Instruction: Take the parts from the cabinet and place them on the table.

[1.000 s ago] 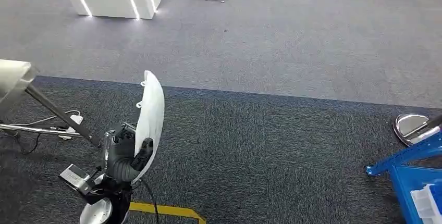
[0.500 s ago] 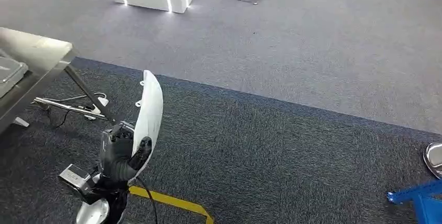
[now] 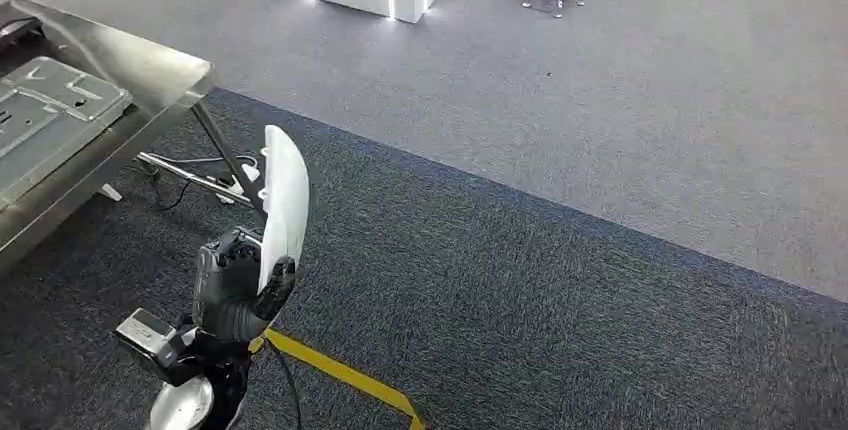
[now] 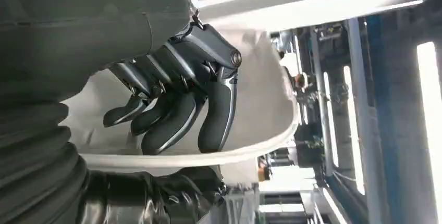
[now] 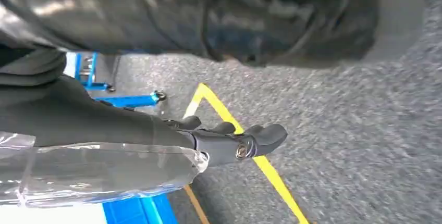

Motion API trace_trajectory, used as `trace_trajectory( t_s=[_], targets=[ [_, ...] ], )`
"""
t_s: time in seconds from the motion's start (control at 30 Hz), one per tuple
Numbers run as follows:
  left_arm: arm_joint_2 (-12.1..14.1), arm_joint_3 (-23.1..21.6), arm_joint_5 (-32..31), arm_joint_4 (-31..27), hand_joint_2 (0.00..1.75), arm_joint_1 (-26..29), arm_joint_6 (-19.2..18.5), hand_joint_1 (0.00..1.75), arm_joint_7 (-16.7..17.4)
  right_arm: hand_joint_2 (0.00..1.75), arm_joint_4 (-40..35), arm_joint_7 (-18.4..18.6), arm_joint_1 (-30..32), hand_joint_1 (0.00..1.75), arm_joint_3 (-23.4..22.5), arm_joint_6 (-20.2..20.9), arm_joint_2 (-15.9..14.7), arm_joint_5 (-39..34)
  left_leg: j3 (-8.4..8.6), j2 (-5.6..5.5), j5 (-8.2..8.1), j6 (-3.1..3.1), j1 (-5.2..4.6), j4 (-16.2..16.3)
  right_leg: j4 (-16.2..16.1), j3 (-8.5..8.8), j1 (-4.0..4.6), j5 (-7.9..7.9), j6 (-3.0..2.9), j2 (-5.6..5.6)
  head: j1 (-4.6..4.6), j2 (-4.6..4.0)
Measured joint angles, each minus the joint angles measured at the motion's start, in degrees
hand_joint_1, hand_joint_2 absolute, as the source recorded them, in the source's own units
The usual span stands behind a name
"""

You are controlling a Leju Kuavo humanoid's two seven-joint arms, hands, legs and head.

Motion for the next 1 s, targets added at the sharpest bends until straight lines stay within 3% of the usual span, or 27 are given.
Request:
trace_trajectory(
  t_s=[0.03, 0.07, 0.1, 0.27, 0.33, 0.37, 0.4, 0.43, 0.47, 0.6, 0.63, 0.67, 0.7, 0.73, 0.77, 0.8, 0.83, 0.87, 0.9, 0.93, 0.97, 1.0],
  targets=[
    [0.04, 0.0, -0.04, 0.0, 1.75, 0.18, 0.13, 1.75, 0.02, 0.0, 0.04, 0.22, 0.15, 0.0, 0.09, 0.09, 0.16, 0.18, -0.3, 2.55, -0.7, -0.18, -0.14, 0.98, -0.3, 0.32, 0.2, 0.06, -0.25, -0.8, 0.0, 0.0],
    [0.07, 0.0, -0.11, 0.0, 1.75, -0.05, 0.24, 1.75, 0.08, 0.0, 0.04, 0.35, 0.35, 0.0, 0.22, 0.09, 0.14, 0.31, -1.6, 5.2, -2.44, -0.58, -0.16, 3.62, -0.38, 0.49, 0.23, 0.02, -0.75, -1.48, -0.44, 0.0],
    [0.07, 0.0, -0.24, 0.0, 1.75, -0.12, 0.35, 1.75, 0.09, 0.0, 0.04, 0.55, 0.54, 0.0, 0.35, 0.11, 0.14, 0.4, -3.69, 6.38, -4.52, -0.92, 0.07, 7.83, -0.36, 0.49, 0.48, -0.07, -0.98, -2.35, -0.39, 0.0],
    [0.07, 0.0, -0.28, 0.0, 1.75, -0.11, 0.35, 1.75, 0.09, 0.0, 0.04, 0.61, 0.56, 0.0, 0.37, 0.11, 0.13, 0.44, -4.22, 6.56, -4.97, -0.99, 0.13, 8.89, -0.35, 0.51, 0.49, -0.07, -0.98, -2.51, -0.42, 0.0],
    [0.07, -0.02, -0.35, 0.0, 1.75, -0.03, 0.37, 1.75, 0.09, 0.0, 0.04, 0.64, 0.62, 0.0, 0.39, 0.11, 0.14, 0.48, -5.66, 6.93, -6.2, -1.13, 0.28, 11.83, -0.34, 0.51, 0.6, -0.13, -1.05, -2.95, -0.44, 0.0],
    [0.07, -0.02, -0.55, 0.0, 1.75, 0.07, 0.5, 1.75, 0.13, 0.0, 0.04, 0.68, 0.66, 0.0, 0.42, 0.07, 0.14, 0.5, -7.44, 7.18, -7.31, -1.32, 0.45, 15.24, -0.33, 0.52, 0.63, -0.23, -1.09, -3.68, -0.39, 0.0],
    [0.07, -0.02, -0.57, 0.0, 1.75, 0.13, 0.61, 1.75, 0.15, 0.0, 0.04, 0.68, 0.66, 0.0, 0.44, 0.04, 0.13, 0.48, -8.2, 7.3, -7.44, -1.43, 0.52, 16.62, -0.32, 0.52, 0.66, -0.26, -1.1, -4.1, -0.44, 0.0],
    [0.09, -0.02, -0.35, 0.0, 1.75, 0.31, 0.88, 1.75, 0.59, 0.0, 0.04, -0.2, 0.64, 0.0, 0.42, -0.2, 0.24, -0.15, -0.91, 9.77, 0.44, -0.96, 0.46, 2.94, -0.32, 1.47, 0.67, -0.94, -0.6, -6.85, -0.42, 0.0],
    [0.09, -0.04, -0.17, 0.0, 1.75, 0.18, 0.9, 1.75, 0.77, 0.0, 0.04, -0.35, 0.63, 0.0, 0.42, -0.22, 0.38, -0.17, 0.64, 12.43, -0.69, -0.31, -0.46, 0.14, -0.34, 1.63, 1.09, -1.23, -0.16, -7.53, -0.42, 0.0],
    [0.09, -0.04, -0.07, 0.0, 1.75, 0.22, 0.92, 1.75, 0.85, 0.0, 0.04, -0.5, 0.21, 0.0, 0.42, -0.28, 0.53, -0.2, 0.46, 9.62, -0.19, 1.0, -0.51, -0.56, -0.86, 2.45, 1.24, -1.46, 0.95, -9.6, -0.39, 0.0],
    [0.05, -0.04, -0.02, -0.02, 1.75, 0.31, 0.92, 1.75, 0.85, 0.0, 0.04, -0.48, 0.22, 0.0, 0.42, -0.35, 0.53, -0.2, 0.9, 9.1, 0.24, 1.4, 0.08, -1.19, -0.44, 2.38, 0.83, -2.03, 1.37, -8.33, -0.35, 0.0],
    [0.07, -0.04, -0.04, -0.02, 1.75, 0.19, 0.92, 1.75, 0.76, 0.0, 0.04, -0.55, 0.3, 0.0, 0.42, -0.37, 0.53, -0.2, 0.99, 8.58, 0.32, 1.56, 0.06, -1.43, 1.16, 1.8, 0.82, -3.22, 1.47, -5.56, -0.33, 0.0],
    [0.02, -0.04, -0.02, -0.02, 1.75, 0.03, 0.94, 1.75, 0.87, 0.0, 0.04, -0.57, 0.41, 0.0, 0.42, -0.35, 0.53, -0.19, 0.92, 8.19, 0.38, 2.01, 0.04, -1.43, 5.05, -0.19, 0.67, -5.55, 1.41, -3.84, -0.31, 0.0],
    [-0.02, -0.04, -0.02, -0.02, 1.75, -0.07, 0.98, 1.75, 0.9, 0.0, 0.07, -0.59, 0.43, 0.0, 0.42, 0.11, 0.55, -0.19, 0.87, 7.52, 0.36, 2.13, -0.01, -1.41, 10.19, -2.79, 0.73, -7.96, 1.41, -3.1, -0.33, 0.0],
    [-0.02, -0.04, -0.02, -0.02, 1.75, -0.06, 0.98, 1.75, 0.9, 0.0, 0.11, -0.66, 0.45, 0.0, 0.42, 0.53, 0.57, -0.17, 0.86, 6.9, 0.34, 2.17, -0.12, -1.4, 14.5, -5.05, 0.71, -9.4, 1.45, -2.87, -0.33, 0.0],
    [-0.02, -0.04, 0.02, 0.0, 1.75, -0.07, 1.05, 1.75, 0.92, 0.0, 0.13, -0.81, 0.45, 0.0, 0.42, 0.94, 0.62, -0.13, 0.87, 6.19, 0.32, 2.19, -0.19, -1.32, 16.7, -6.42, 0.7, -9.44, 1.48, -2.84, -0.33, 0.0],
    [0.0, 0.0, 0.11, 0.0, 1.75, -0.09, 1.07, 1.75, 0.94, 0.0, 0.13, -1.07, 0.42, 0.0, 0.46, 1.29, 0.64, -0.06, 0.88, 5.39, 0.3, 2.18, -0.19, -1.21, 16.14, -6.5, 0.7, -8.03, 1.45, -2.83, -0.33, 0.0],
    [-0.02, 0.07, 0.37, 0.0, 1.75, -0.13, 1.07, 1.75, 0.98, 0.0, 0.13, -1.33, 0.36, 0.0, 0.57, 1.49, 0.66, 0.05, 0.89, 4.58, 0.26, 2.12, -0.17, -1.06, 13.08, -5.39, 0.67, -5.51, 1.35, -2.73, -0.33, 0.0],
    [-0.02, 0.13, 0.5, 0.0, 1.75, -0.19, 1.07, 1.75, 1.03, 0.0, 0.13, -1.35, 0.22, 0.0, 0.79, 1.64, 0.66, 0.15, 0.92, 3.94, 0.19, 2.01, -0.14, -0.91, 9.19, -3.79, 0.6, -3.08, 1.25, -2.44, -0.31, 0.0],
    [-0.02, 0.22, 0.57, 0.0, 1.75, -0.3, 1.03, 1.75, 1.03, 0.0, 0.13, -1.35, -0.04, 0.0, 1.1, 1.75, 0.64, 0.2, 0.94, 3.16, 0.06, 1.8, -0.09, -0.65, 3.47, -1.37, 0.46, -0.09, 1.08, -1.16, -0.33, 0.0],
    [-0.02, 0.33, 0.61, 0.02, 1.75, -0.35, 0.98, 1.75, 1.03, 0.0, 0.13, -1.33, -0.14, 0.0, 1.25, 1.84, 0.64, 0.22, 0.71, 2.71, -0.05, 1.51, -0.1, -0.47, 1.23, -0.36, 0.32, -0.35, 0.85, 1.54, -0.31, 0.0],
    [0.0, 0.44, 0.7, 0.02, 1.75, -0.54, 0.94, 1.75, 1.05, 0.0, 0.13, -1.31, -0.29, 0.0, 1.31, 1.92, 0.66, 0.29, 0.34, 2.13, -0.21, 1.13, -0.33, 0.09, 0.17, -0.27, 0.27, -0.53, 0.89, 2.02, -0.35, 0.0]
  ],
)
